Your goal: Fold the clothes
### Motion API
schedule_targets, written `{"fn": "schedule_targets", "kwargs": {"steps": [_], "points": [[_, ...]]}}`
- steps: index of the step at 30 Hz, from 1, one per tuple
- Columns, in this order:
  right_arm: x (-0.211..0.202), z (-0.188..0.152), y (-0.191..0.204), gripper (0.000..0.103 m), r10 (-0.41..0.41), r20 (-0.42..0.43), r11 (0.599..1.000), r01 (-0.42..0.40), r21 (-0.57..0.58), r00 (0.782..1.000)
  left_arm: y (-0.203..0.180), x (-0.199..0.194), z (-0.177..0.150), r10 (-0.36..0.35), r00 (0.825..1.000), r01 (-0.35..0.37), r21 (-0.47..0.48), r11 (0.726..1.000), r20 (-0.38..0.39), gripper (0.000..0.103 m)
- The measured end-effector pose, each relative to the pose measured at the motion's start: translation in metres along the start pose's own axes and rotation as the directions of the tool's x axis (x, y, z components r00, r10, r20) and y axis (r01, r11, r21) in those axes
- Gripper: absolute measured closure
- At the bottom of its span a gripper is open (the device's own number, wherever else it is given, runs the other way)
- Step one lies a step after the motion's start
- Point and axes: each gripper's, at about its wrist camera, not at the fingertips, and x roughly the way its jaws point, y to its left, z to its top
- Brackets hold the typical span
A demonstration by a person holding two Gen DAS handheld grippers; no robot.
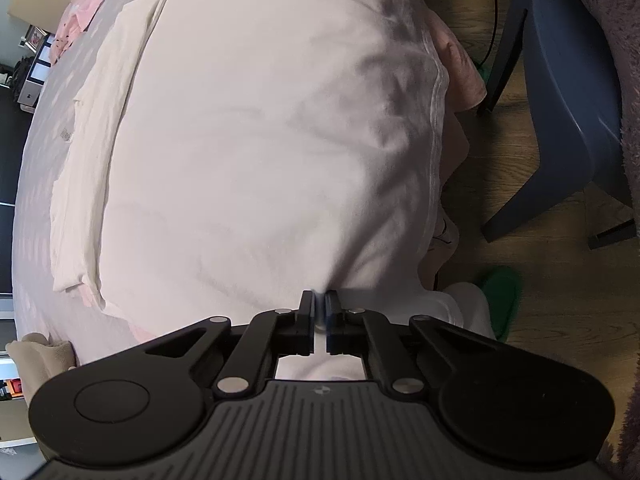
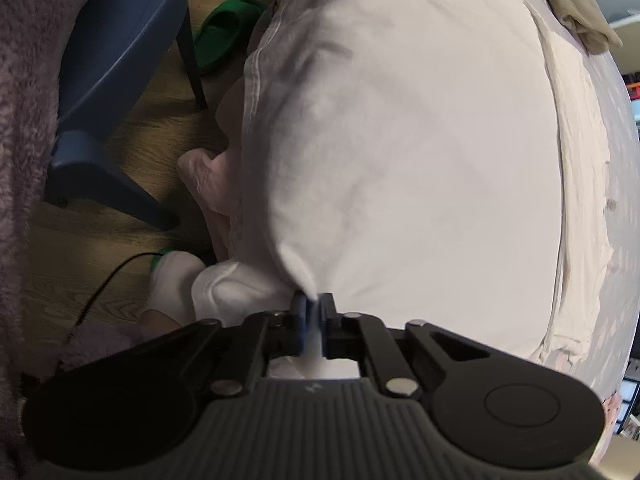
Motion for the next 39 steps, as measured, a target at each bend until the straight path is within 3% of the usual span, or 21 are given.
{"fn": "schedule_targets", "kwargs": {"steps": [11,20,22,31,39], "points": [[-0.033,-0.010,-0.026,0.099,-0.051,0.081,0.981,0.035,0.191,0.995,0.030,-0.019,-0.006,0.008,0.998,0.004,-0.184,0.983,0.066,0.102],[-0.056,-0.034,-0.068,0.099,-0.124,0.145,0.911,0.055,0.408,0.982,0.092,-0.047,-0.027,0.113,0.982,-0.042,-0.417,0.908,0.149,0.103],[-0.055,-0.039,-0.077,0.099,-0.168,0.125,0.894,0.097,0.438,0.978,0.101,-0.047,-0.028,0.134,0.980,-0.056,-0.447,0.893,0.145,0.103],[-0.036,-0.044,-0.122,0.100,-0.267,0.056,0.830,0.200,0.520,0.962,0.143,-0.028,-0.019,0.168,0.980,-0.096,-0.480,0.872,0.110,0.103],[-0.007,-0.042,-0.160,0.100,-0.279,-0.010,0.825,0.245,0.509,0.960,0.178,0.012,-0.008,0.156,0.987,-0.118,-0.502,0.857,0.035,0.103]]}}
